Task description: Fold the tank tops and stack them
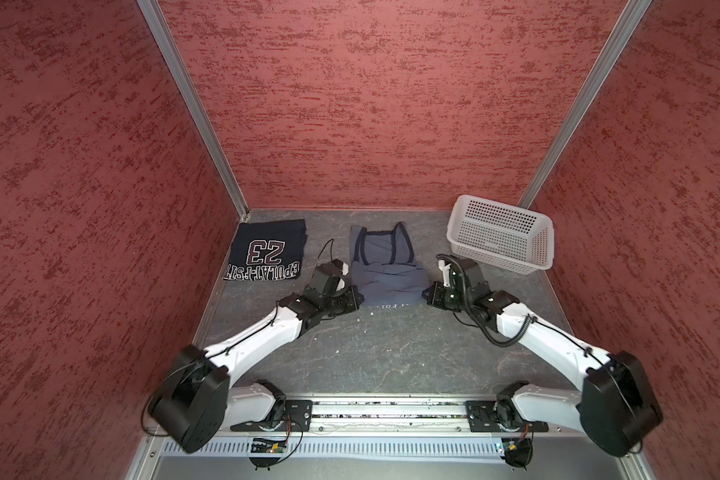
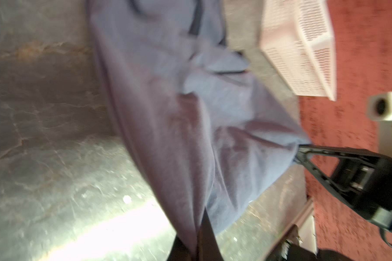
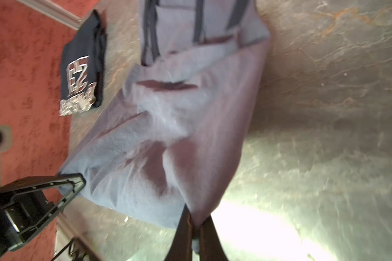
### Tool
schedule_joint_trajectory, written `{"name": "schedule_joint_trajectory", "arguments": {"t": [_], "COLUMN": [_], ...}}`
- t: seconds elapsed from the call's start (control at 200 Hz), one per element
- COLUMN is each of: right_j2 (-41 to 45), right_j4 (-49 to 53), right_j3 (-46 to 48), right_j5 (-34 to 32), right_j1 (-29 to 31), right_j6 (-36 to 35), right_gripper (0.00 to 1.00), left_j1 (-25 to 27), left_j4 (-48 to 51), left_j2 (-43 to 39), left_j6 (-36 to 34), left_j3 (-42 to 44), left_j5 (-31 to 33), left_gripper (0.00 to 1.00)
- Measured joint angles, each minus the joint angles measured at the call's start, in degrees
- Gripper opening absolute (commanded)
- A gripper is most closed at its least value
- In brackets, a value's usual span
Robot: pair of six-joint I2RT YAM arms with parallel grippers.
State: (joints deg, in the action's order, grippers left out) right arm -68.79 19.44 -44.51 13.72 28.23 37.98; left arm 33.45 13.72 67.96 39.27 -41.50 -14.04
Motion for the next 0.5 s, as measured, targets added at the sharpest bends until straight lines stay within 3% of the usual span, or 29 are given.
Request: {"name": "schedule_joint_trajectory", "arguments": {"t": [0.1,0.21,0.496], "right_j2": [3.21,3.21,-10.67], "right_j4": [4.37,7.17,5.62], "right_j3": [-3.19,-8.79,-23.80], "right_j5": [-0.09,-0.94,0.76], "right_j1": [1.44,1.57,-3.63], "right_j6": [0.50,0.55,-2.54], "right_gripper": [0.04,0.05,0.09], "left_j1": [1.14,0.46,-9.73], "left_j4": [5.09,8.70,9.05], "left_j2": [-6.58,-8.02,5.60], "left_j6": [0.85,1.25,3.04], "left_j3": [-1.86,-6.05,-16.57], "left_j5": [1.05,2.03,-0.37], "left_gripper": [0.05,0.05,0.05]}}
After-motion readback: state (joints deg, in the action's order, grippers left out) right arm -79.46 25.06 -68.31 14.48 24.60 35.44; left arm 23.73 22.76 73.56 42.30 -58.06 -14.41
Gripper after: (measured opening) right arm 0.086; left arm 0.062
